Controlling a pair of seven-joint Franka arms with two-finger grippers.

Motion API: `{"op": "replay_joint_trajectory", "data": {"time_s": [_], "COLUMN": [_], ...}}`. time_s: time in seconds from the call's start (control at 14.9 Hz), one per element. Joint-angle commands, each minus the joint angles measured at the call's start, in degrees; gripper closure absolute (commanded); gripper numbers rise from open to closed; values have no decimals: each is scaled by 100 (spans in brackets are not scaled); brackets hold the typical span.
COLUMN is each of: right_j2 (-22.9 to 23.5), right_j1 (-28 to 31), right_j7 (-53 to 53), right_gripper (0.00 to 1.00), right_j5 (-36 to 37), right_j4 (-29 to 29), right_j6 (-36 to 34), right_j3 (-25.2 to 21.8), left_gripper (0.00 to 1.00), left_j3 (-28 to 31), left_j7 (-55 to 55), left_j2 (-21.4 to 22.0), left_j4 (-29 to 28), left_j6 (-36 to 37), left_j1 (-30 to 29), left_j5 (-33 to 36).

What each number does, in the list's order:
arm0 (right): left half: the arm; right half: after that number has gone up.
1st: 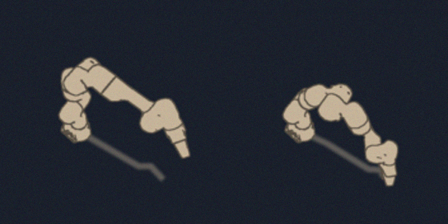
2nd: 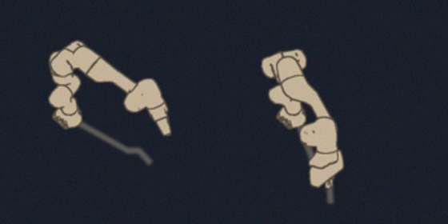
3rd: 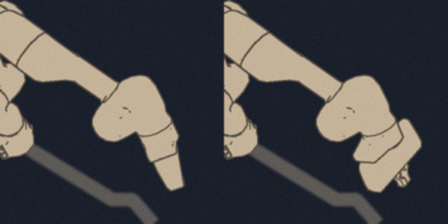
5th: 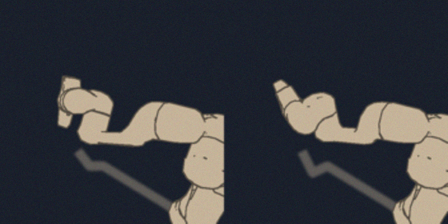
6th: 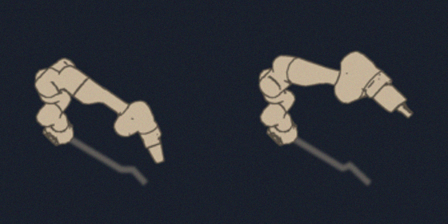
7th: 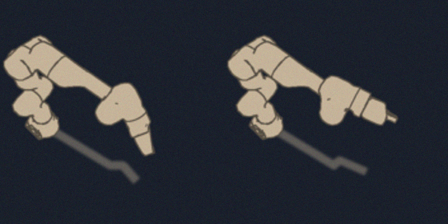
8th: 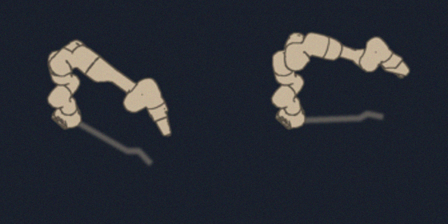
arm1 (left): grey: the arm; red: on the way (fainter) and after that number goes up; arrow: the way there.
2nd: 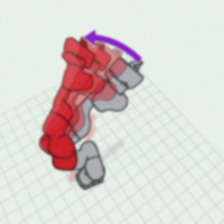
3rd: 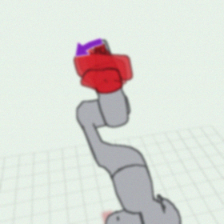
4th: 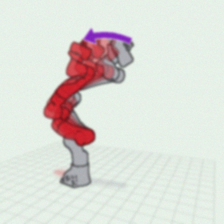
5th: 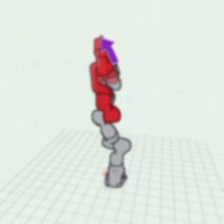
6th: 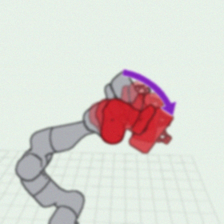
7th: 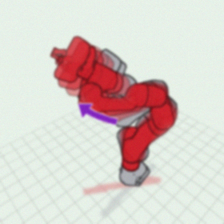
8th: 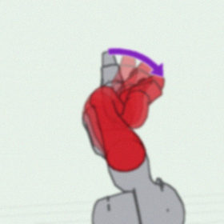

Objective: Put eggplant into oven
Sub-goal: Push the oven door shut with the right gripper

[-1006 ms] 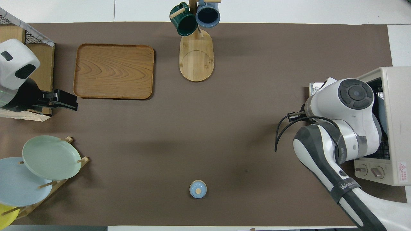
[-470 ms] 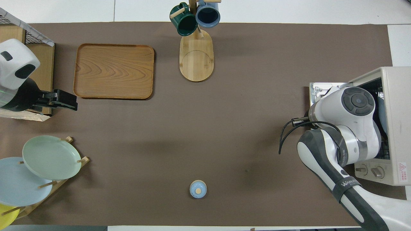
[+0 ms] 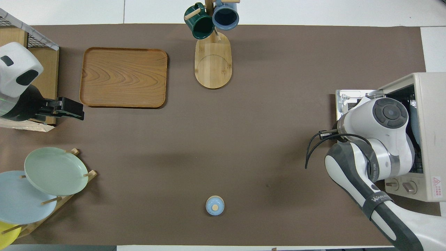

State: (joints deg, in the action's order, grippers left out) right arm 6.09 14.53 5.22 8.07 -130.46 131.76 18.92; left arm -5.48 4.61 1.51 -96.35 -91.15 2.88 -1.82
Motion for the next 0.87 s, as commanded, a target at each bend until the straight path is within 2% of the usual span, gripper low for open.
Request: {"op": "replay_joint_trajectory", "data": {"time_s": [0.0, 0.34, 0.6, 0.81], "right_j2": [24, 59, 68, 225], "right_j1": [59, 67, -11, -55], "right_j7": [66, 67, 31, -12], "right_gripper": [100, 100, 100, 100], "right_j5": [308, 748, 1696, 1848], "right_j4": [-58, -58, 64, 660], "right_j6": [157, 157, 0, -675], "right_j3": [41, 41, 50, 85], "left_gripper": [0, 0, 0, 0], "left_j3": [-14, -23, -14, -14], "left_j7": [-13, -13, -13, -13], "left_j2": [42, 42, 42, 42], "left_j4": [20, 20, 20, 20], "left_j6": [-8, -16, -8, -8], "left_j1": [-50, -42, -50, -50], "left_j5": [-12, -12, -12, -12]}}
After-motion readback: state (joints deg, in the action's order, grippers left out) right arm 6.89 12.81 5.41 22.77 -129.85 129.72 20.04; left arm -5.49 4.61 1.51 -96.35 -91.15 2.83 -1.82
